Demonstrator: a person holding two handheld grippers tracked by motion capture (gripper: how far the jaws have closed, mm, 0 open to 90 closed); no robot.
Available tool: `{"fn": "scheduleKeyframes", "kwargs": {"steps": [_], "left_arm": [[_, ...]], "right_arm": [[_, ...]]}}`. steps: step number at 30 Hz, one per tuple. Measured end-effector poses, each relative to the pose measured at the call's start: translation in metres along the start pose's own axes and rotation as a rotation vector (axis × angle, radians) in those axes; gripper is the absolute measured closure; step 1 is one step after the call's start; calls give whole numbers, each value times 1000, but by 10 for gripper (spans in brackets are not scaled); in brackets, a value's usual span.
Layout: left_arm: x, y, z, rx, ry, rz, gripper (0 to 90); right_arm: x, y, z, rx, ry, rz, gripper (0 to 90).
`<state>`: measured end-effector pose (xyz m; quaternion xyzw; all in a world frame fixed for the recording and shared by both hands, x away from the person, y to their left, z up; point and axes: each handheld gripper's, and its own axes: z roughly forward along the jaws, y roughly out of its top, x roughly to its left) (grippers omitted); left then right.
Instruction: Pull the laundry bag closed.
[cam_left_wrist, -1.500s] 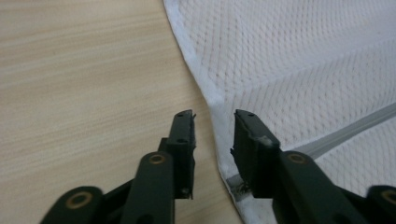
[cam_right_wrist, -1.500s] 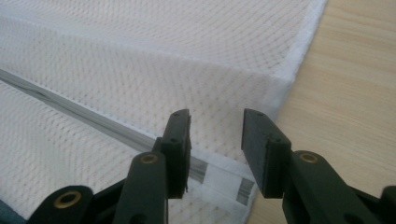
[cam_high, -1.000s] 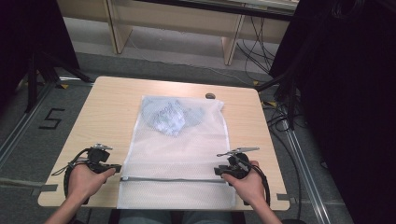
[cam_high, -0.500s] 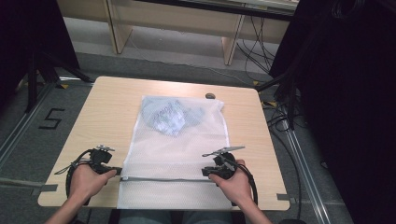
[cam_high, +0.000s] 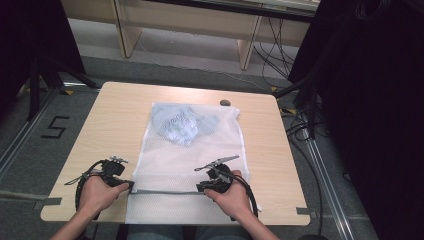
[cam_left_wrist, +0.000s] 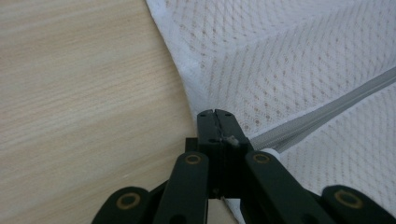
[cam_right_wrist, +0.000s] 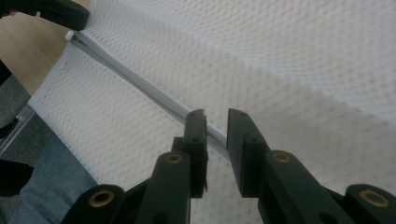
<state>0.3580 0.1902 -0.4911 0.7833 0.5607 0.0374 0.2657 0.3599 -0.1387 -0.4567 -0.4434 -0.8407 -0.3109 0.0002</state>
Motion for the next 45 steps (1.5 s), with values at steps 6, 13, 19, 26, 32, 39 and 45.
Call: {"fn": "scheduleKeyframes", "kwargs": {"steps": [6, 13, 19, 26, 32, 39, 45], "left_arm": [[-2, 0, 0, 29, 9, -2, 893], [0, 0, 2, 28, 2, -14, 891], [1, -1, 3, 12, 0, -22, 892], [2, 0, 1, 44, -5, -30, 891], [2, 0, 1, 43, -5, -37, 893], [2, 1, 1, 47, 4, -13, 896], [3, 1, 0, 54, 5, -27, 897]], "right_arm": [[19, 10, 16, 18, 46, -4, 772], [45, 23, 40, 47, 98, -40, 763], [59, 32, 54, 51, 125, -53, 765], [76, 43, 74, 72, 181, -42, 751], [87, 50, 89, 85, 208, -49, 747], [98, 59, 100, 87, 225, -53, 748], [102, 62, 106, 88, 241, -52, 746]]}}
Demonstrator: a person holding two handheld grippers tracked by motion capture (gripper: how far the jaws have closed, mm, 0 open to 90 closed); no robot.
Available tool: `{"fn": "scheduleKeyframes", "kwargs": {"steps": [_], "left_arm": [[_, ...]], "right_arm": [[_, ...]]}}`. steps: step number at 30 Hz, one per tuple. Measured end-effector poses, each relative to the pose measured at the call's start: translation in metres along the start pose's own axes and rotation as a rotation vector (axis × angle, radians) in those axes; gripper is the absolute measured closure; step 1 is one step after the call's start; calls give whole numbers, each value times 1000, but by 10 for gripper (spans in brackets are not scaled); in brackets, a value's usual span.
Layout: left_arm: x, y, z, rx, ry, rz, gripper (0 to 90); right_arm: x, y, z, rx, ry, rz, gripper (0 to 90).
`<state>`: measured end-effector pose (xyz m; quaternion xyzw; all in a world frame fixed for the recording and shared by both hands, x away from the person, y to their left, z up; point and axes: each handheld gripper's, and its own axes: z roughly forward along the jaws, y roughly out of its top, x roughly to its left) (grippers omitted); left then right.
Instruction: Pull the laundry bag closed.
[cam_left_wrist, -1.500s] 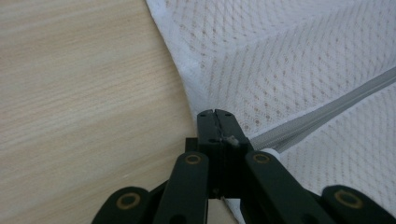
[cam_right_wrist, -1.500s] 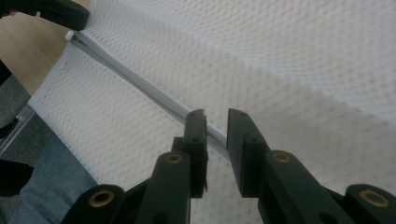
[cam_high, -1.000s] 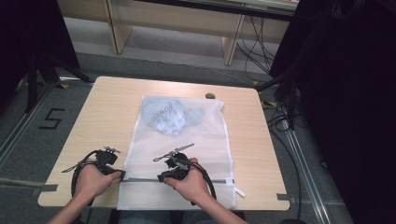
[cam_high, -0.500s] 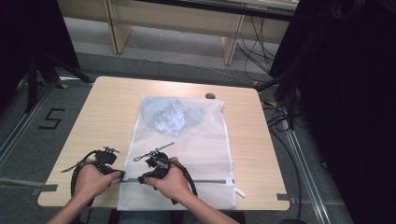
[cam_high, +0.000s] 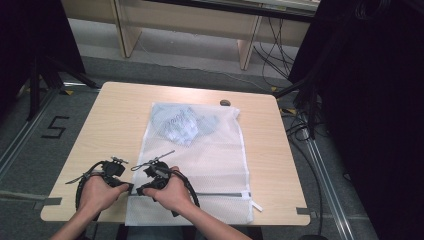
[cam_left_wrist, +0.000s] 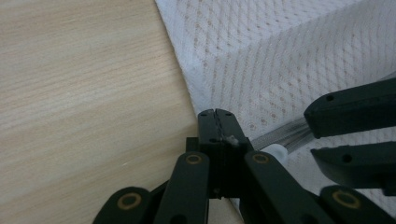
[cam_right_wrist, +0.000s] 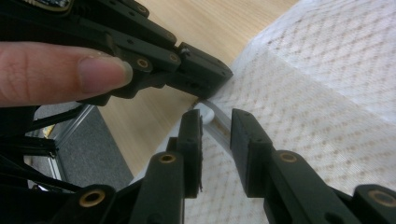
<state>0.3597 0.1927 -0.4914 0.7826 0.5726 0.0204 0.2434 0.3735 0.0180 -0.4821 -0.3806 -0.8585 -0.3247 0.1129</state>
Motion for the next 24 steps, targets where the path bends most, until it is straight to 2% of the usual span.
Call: {"fn": "scheduleKeyframes", "kwargs": {"steps": [1, 2, 3, 4, 6, 7, 8, 9, 12, 16, 17, 18, 19, 20, 24], "left_arm": [[1, 0, 0, -3, -5, 5, 897], [3, 0, 0, -3, -3, 30, 897], [3, 0, 0, -3, -3, 27, 897], [0, 0, 0, -3, -5, -3, 897], [0, 0, 1, -4, -5, -5, 897], [1, 0, 0, 0, -8, 2, 897], [3, 0, 1, -10, -10, 10, 897], [2, 0, 0, -1, -13, -11, 897], [2, 0, 0, -2, -12, -8, 897], [2, -1, 0, -3, -13, -10, 897], [2, -1, 0, -2, -12, -8, 897], [2, 0, 1, -8, -13, -1, 897], [3, 0, 0, -3, -11, 6, 897], [2, -1, 0, -5, -14, -12, 897], [2, -1, 0, -4, -16, -11, 897]], "right_arm": [[0, 0, 1, 6, -7, -13, 745], [1, 1, 4, 9, 15, 7, 743], [1, 1, 4, 9, 15, 7, 743], [0, 1, 6, 3, 18, -8, 742], [3, 2, 9, 17, 18, 14, 739], [3, 2, 9, 17, 18, 14, 739], [1, 3, 10, 22, 21, -6, 738], [2, 3, 11, 21, 20, 6, 737], [2, 5, 13, 33, 24, 43, 745], [1, 7, 16, 27, 33, 27, 764], [-1, 7, 17, 31, 35, 8, 772], [1, 8, 17, 35, 40, 34, 777], [1, 8, 18, 38, 48, 33, 786], [1, 9, 19, 38, 47, 33, 793], [0, 8, 20, 40, 47, 24, 833]]}}
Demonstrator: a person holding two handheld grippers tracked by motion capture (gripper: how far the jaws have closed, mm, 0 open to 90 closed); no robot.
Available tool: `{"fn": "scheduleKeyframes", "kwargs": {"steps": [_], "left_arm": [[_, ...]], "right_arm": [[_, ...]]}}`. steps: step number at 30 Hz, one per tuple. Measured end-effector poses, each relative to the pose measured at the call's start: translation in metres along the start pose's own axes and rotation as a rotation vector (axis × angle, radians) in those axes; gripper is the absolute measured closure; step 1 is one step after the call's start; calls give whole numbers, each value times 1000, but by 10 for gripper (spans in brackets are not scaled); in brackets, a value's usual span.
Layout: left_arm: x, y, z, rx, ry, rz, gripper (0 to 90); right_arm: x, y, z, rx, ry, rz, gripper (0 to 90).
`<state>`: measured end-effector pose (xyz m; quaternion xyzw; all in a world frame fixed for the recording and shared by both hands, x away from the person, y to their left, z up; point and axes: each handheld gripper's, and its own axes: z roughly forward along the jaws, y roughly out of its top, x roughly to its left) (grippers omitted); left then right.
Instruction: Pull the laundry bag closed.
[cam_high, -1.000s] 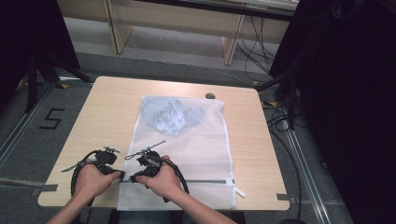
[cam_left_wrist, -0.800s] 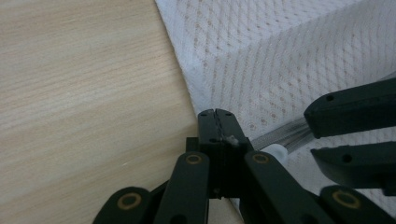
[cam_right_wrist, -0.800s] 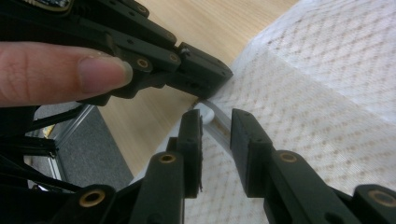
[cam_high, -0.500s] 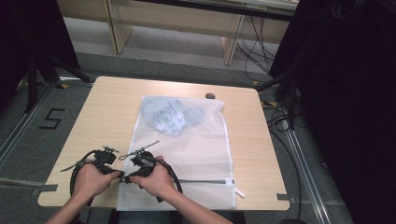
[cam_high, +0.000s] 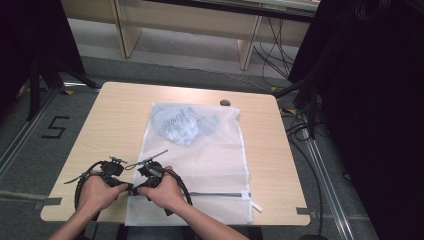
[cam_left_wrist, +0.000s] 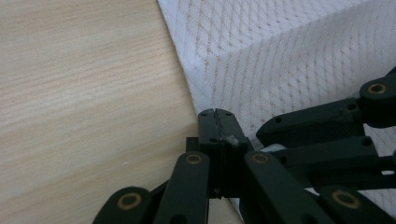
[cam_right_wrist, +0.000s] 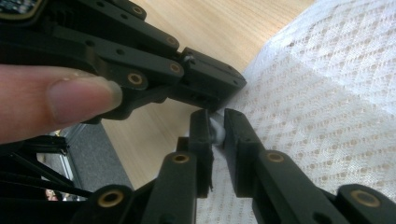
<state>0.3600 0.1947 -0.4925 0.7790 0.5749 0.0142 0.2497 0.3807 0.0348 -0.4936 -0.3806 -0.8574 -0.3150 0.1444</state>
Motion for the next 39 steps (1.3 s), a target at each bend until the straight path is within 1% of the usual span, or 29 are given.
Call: {"fn": "scheduleKeyframes", "kwargs": {"steps": [1, 2, 3, 4, 5, 6, 7, 8, 9, 10, 11, 13, 14, 15, 16, 17, 18, 20, 21, 22, 25, 26, 32, 33, 34, 35, 37, 38, 39], "left_arm": [[0, 0, 0, 0, 1, 2, 897], [0, 0, 0, 0, 0, 15, 897], [1, 0, 0, -6, 7, 40, 897], [1, 0, 0, -5, 6, 47, 897], [-3, 0, 1, 0, 6, 21, 897], [-2, 0, 0, 6, 10, 44, 897], [-2, 1, 0, 9, 20, 90, 897], [-2, 1, 0, 9, 20, 90, 897], [-6, 0, 1, 1, 24, 56, 897], [-7, -1, 1, 3, 26, 74, 898], [-6, -1, 1, 4, 29, 86, 898], [-7, -1, 1, 6, 32, 90, 899], [-7, -1, 1, 8, 30, 95, 899], [-7, -1, 1, 5, 31, 93, 899], [-8, -1, 1, 2, 33, 96, 899], [-7, -1, 1, 1, 32, 97, 899], [-7, -1, 1, 3, 34, 96, 899], [-4, 0, 0, 4, 33, 137, 899], [-3, 0, 0, 2, 30, 137, 899], [-4, 0, 0, 3, 29, 134, 899], [-4, 0, 0, 0, 29, 138, 899], [-4, 0, 0, 0, 27, 136, 899], [-3, 0, 0, 4, 30, 134, 899], [-3, 0, 0, 3, 31, 135, 899], [-3, 0, 0, 3, 31, 134, 899], [-3, 0, 0, 4, 31, 133, 899], [-3, 0, 0, 5, 31, 132, 899], [-3, 0, 0, 4, 30, 131, 899], [-3, 0, 0, 4, 30, 131, 899]], "right_arm": [[0, 0, 0, 1, 1, 11, 838], [-1, -1, 0, 4, 7, 16, 847], [-1, -1, 0, 8, 7, 18, 854], [-1, -1, 0, 8, 7, 18, 854], [-1, -1, 0, 8, 8, 17, 859], [-1, -2, -1, 3, 10, 12, 865], [0, -2, -2, 1, -2, 9, 866], [0, -2, -2, 1, -2, 9, 866], [0, -2, -2, 0, -1, 15, 867], [0, -3, -3, -5, -1, 24, 867], [-1, -4, -3, -5, -4, 21, 868], [-1, -5, -4, -9, -4, 19, 869], [2, -6, -5, -3, -13, 45, 869], [2, -6, -5, -3, -13, 45, 869], [1, -6, -5, -6, -14, 17, 870], [2, -6, -6, -8, -26, 5, 870], [2, -6, -6, -1, -21, 10, 870], [2, -7, -6, -3, -24, 21, 870], [1, -7, -7, -3, -24, 19, 871], [1, -8, -8, -4, -28, 34, 871], [0, -8, -9, -6, -35, 35, 871], [-1, -8, -10, -9, -31, 14, 871], [0, -9, -11, -8, -35, 21, 871], [-2, -9, -11, -11, -37, -16, 870], [-3, -9, -12, -12, -39, -21, 871], [-1, -10, -12, -9, -39, 9, 871], [0, -10, -12, -9, -39, 10, 871], [1, -10, -13, -8, -43, 20, 871], [1, -10, -12, -11, -50, 14, 871]]}}
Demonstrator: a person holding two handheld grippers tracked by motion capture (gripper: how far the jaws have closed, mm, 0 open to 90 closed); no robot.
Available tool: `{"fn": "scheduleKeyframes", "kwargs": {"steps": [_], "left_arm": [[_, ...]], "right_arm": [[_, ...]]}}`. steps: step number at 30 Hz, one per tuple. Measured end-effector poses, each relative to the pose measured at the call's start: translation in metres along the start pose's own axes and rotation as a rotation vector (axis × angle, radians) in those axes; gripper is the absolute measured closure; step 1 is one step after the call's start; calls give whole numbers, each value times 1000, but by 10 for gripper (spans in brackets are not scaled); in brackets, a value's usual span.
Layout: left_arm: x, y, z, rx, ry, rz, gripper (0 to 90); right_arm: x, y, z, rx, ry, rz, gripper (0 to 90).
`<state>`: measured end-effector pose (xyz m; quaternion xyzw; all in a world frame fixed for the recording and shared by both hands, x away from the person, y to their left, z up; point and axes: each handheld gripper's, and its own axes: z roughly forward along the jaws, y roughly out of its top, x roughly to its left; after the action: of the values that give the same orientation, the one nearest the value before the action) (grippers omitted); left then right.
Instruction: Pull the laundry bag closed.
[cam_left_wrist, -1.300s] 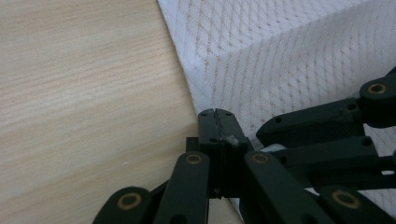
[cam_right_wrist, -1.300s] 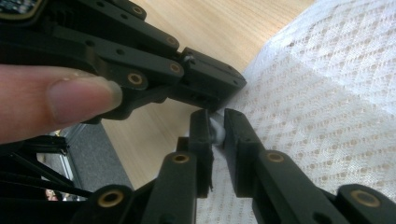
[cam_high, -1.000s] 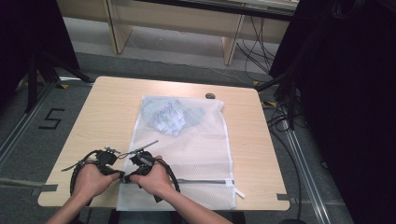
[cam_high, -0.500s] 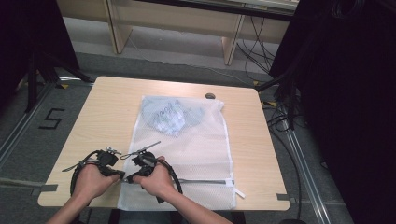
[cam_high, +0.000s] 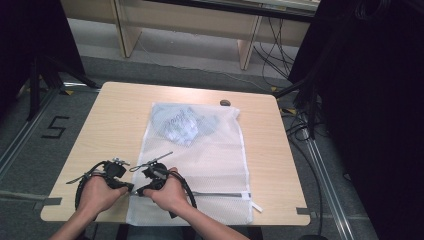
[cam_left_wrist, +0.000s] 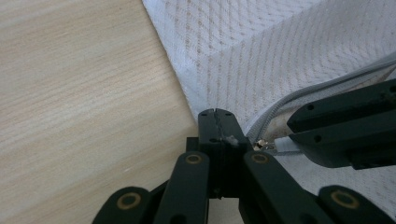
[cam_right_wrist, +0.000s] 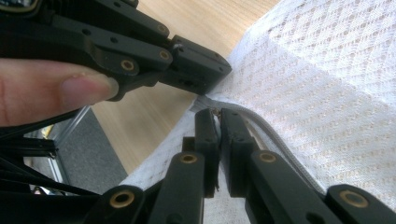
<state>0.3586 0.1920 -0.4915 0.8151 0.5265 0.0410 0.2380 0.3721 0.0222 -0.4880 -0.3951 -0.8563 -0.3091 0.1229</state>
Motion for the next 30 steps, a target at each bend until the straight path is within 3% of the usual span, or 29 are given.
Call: {"fn": "scheduleKeyframes", "kwargs": {"steps": [3, 4, 6, 9, 13, 15, 18, 19, 21, 28, 29, 30], "left_arm": [[0, 0, 0, -5, -4, 1, 899], [-1, 0, 1, -8, -2, -2, 899], [-1, 0, 1, -7, -1, 2, 899], [0, 0, 0, -2, 1, 0, 899], [0, 0, 0, -2, 2, 1, 899], [0, 0, 0, 0, 1, 1, 899], [0, 0, 0, 0, 0, 2, 899], [0, 0, 0, 1, 1, 1, 899], [0, 0, 0, 0, 2, 3, 899], [0, 0, 0, -2, -7, -10, 899], [0, 0, 0, -2, -7, -9, 899], [0, 0, 0, -2, -7, -8, 899]], "right_arm": [[-1, 0, 0, -11, -7, -49, 871], [2, -1, -1, -9, -17, -16, 871], [3, -1, -2, -20, -51, -41, 871], [3, 0, -4, -12, -58, -64, 871], [4, -1, -6, -8, -54, -39, 871], [2, -1, -6, -15, -53, -64, 871], [2, -2, -8, -3, -53, -36, 871], [-1, -2, -8, -11, -55, -77, 871], [1, -3, -9, -11, -53, -33, 871], [-1, -4, -13, 4, -57, -22, 871], [-3, -4, -13, -4, -52, -41, 871], [-2, -4, -14, -1, -55, -20, 871]]}}
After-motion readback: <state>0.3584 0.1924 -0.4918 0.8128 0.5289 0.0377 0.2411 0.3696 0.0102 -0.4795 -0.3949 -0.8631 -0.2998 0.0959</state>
